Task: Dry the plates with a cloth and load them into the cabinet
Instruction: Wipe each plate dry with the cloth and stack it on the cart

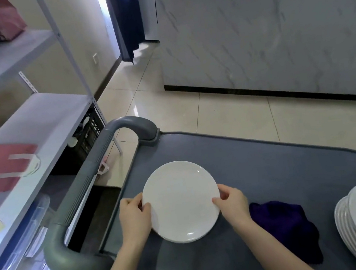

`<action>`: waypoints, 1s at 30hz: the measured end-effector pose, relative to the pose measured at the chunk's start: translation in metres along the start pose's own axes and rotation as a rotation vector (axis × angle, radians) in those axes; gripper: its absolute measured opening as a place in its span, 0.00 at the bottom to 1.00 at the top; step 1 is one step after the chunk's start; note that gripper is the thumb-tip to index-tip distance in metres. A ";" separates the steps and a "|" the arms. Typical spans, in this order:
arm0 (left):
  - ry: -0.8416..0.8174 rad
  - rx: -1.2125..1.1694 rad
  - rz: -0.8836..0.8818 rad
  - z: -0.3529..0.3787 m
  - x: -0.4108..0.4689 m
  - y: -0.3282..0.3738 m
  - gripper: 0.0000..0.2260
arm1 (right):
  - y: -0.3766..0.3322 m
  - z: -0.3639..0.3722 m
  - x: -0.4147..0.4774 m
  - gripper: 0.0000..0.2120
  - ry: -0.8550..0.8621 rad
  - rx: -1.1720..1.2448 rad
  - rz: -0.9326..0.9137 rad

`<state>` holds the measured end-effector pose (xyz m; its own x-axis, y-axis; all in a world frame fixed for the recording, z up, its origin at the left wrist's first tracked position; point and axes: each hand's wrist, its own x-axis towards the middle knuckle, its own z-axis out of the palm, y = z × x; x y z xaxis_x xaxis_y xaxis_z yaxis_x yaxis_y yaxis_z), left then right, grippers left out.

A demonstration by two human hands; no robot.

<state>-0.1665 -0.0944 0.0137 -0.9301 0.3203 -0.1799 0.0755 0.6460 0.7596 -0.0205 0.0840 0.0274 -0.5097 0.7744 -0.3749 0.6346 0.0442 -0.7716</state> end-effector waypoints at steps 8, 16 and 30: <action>0.005 -0.017 -0.026 0.007 -0.008 0.002 0.07 | 0.003 0.001 -0.001 0.10 0.001 -0.091 -0.025; 0.025 0.040 -0.027 0.014 -0.011 0.004 0.08 | 0.009 -0.005 -0.002 0.10 -0.050 -0.077 -0.033; -0.300 -0.226 0.379 0.118 -0.081 0.131 0.11 | 0.073 -0.158 -0.029 0.10 0.300 0.047 -0.137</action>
<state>-0.0389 0.0458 0.0544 -0.7063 0.7078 -0.0126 0.2763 0.2920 0.9156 0.1327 0.1644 0.0632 -0.3899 0.9150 -0.1032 0.5410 0.1369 -0.8298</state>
